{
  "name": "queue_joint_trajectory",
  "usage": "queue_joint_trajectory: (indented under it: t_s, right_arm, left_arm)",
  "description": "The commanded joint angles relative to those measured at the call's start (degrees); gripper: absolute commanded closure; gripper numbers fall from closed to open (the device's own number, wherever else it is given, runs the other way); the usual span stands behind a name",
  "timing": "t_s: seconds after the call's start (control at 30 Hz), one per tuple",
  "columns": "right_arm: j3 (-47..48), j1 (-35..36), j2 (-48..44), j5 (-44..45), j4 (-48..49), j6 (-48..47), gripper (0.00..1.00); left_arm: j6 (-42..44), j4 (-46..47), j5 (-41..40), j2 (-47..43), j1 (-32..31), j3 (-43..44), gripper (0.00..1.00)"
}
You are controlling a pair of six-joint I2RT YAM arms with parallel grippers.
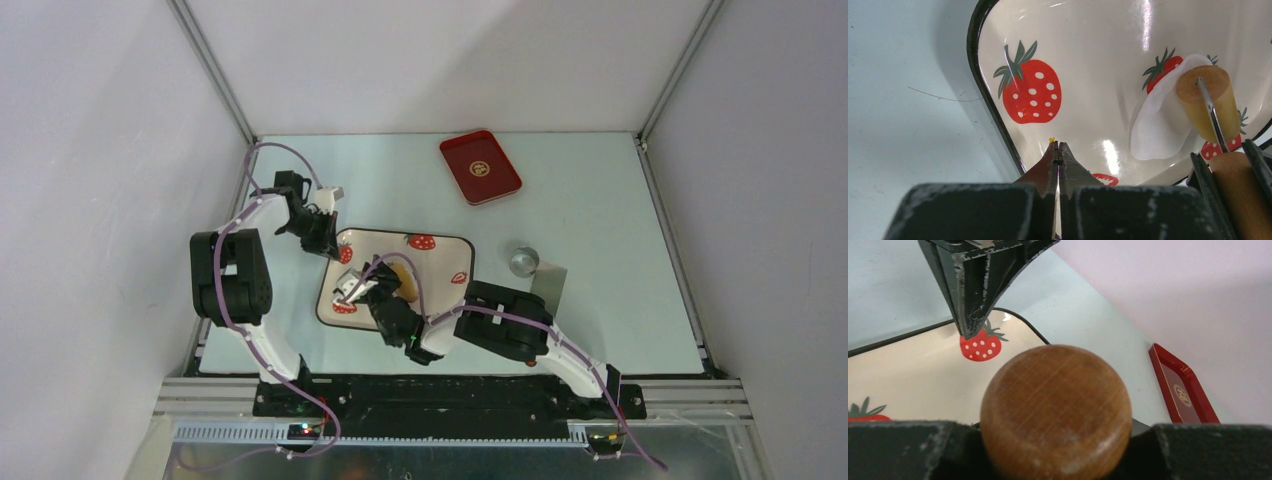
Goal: Roll out the dumpling wrappers from the dough
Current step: Flatten out the dough on the work surface.
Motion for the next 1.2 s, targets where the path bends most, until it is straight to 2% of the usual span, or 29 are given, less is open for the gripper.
queue_joint_trajectory:
  t_s: [0.0, 0.33, 1.17]
  right_arm:
    - [-0.8, 2.0, 2.5, -2.9, -4.1, 4.7, 1.00]
    - [-0.7, 2.5, 1.3, -5.9, -6.9, 5.7, 1.00]
    - [-1.9, 5.2, 1.5, -9.2, -3.7, 3.3, 1.00]
  left_arm:
    - [-1.0, 1.0, 0.1, 0.4, 0.2, 0.2, 1.00]
    - [-1.2, 1.1, 0.3, 0.4, 0.2, 0.2, 1.00]
    - [-1.4, 1.2, 0.3, 0.1, 0.2, 0.2, 1.00]
